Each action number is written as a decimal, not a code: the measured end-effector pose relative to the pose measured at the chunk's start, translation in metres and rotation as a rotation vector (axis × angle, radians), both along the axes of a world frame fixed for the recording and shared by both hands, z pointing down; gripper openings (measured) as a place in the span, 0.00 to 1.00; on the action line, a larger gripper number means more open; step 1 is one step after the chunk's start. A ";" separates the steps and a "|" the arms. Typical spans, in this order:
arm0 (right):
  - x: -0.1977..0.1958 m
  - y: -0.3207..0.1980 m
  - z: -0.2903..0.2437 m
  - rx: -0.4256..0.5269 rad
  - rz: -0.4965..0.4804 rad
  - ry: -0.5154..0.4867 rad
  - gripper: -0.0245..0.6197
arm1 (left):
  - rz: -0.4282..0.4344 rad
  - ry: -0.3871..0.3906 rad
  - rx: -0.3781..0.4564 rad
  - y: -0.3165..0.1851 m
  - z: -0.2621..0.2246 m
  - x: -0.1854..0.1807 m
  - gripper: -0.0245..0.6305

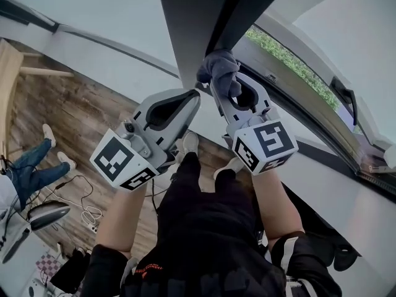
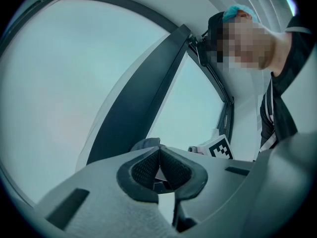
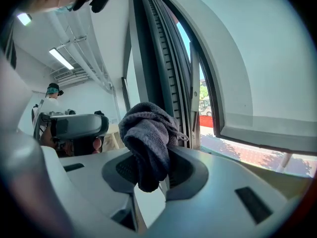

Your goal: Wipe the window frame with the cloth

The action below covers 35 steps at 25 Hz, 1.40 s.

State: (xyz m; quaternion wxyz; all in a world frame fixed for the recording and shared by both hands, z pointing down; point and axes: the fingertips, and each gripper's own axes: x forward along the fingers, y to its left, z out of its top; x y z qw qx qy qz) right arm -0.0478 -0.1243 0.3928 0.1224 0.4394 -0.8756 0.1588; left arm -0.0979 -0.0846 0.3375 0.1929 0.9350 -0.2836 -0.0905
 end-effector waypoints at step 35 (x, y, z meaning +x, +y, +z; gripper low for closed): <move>0.009 0.000 0.106 -0.122 0.051 0.057 0.20 | 0.040 -0.034 -0.077 0.012 0.048 0.019 0.07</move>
